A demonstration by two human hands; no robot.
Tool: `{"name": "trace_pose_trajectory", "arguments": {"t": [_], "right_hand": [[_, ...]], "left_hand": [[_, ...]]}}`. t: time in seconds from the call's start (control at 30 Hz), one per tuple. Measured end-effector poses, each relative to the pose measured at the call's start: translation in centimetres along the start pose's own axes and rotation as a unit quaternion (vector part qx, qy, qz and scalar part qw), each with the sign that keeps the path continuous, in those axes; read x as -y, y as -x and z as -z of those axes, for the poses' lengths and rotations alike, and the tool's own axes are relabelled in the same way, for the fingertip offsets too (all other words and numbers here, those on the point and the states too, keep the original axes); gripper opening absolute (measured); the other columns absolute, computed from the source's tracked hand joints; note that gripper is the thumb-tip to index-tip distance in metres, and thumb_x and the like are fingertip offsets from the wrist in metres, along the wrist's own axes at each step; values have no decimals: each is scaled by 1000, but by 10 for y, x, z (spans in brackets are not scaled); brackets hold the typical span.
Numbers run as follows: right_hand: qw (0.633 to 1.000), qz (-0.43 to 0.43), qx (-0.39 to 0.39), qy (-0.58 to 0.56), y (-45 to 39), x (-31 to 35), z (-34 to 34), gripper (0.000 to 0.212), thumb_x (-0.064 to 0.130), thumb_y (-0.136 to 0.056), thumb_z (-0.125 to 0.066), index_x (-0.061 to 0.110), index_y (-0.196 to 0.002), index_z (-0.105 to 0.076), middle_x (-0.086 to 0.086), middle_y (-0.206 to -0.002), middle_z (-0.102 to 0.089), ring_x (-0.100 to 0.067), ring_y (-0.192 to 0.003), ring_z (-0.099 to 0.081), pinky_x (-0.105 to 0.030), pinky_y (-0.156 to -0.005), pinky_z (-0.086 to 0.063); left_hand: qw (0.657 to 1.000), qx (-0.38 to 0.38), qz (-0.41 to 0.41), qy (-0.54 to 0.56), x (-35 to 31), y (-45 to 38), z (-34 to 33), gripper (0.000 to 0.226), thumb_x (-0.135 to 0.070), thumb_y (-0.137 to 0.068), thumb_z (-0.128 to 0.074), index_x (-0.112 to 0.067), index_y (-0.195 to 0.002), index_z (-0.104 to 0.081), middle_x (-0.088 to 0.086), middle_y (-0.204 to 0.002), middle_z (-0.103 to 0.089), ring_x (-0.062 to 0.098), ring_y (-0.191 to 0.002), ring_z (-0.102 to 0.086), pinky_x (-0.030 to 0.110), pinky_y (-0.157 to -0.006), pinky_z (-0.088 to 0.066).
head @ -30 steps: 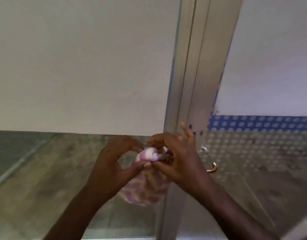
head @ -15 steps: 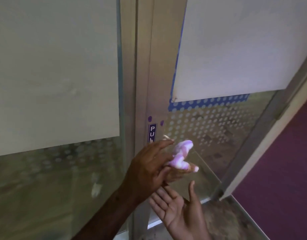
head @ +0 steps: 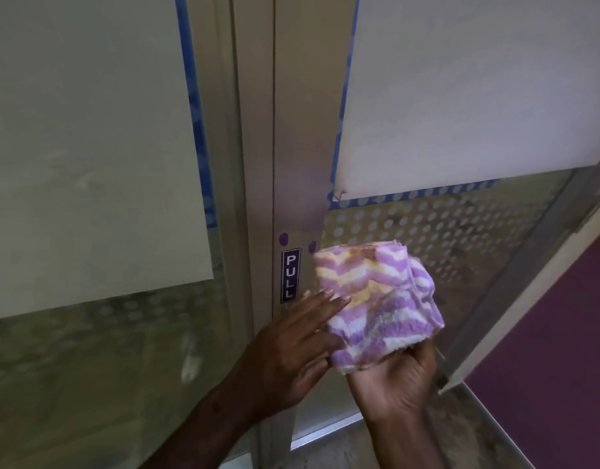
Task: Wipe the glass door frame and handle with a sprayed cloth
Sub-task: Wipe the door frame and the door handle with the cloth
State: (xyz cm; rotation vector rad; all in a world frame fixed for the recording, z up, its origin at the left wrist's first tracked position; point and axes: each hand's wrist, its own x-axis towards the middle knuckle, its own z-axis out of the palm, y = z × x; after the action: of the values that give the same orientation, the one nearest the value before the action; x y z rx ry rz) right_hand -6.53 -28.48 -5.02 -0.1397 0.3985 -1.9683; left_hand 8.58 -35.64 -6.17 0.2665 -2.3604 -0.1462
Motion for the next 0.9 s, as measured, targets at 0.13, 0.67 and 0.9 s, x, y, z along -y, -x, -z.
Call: {"name": "trace_pose_trajectory", "arguments": {"t": [0.13, 0.67, 0.9], "right_hand": [[995, 92, 24, 30, -10, 4, -10, 68, 48, -71, -77, 23, -133, -68, -8, -142, -63, -34, -133, -58, -54, -111, -44], [473, 489, 124, 722, -110, -112, -31, 80, 58, -102, -27, 16, -162, 5, -13, -170, 1, -34, -159, 1, -62, -125, -4], [465, 456, 83, 754, -106, -137, -8, 82, 57, -103, -26, 4, -162, -5, -10, -172, 7, -31, -159, 3, -54, -127, 1]], "left_hand": [[993, -57, 36, -99, 15, -1, 35, 49, -25, -89, -74, -20, -135, -61, 12, -160, -38, 33, -153, -28, 61, -123, -16], [867, -125, 111, -470, 108, -9, 88, 73, -42, -105, -36, 4, -157, -15, 25, -165, -6, 35, -156, 6, 58, -125, 0], [840, -126, 92, -519, 121, -8, 81, 82, -45, -103, -48, 6, -158, -14, 26, -165, 1, 37, -156, 7, 60, -124, 3]]}}
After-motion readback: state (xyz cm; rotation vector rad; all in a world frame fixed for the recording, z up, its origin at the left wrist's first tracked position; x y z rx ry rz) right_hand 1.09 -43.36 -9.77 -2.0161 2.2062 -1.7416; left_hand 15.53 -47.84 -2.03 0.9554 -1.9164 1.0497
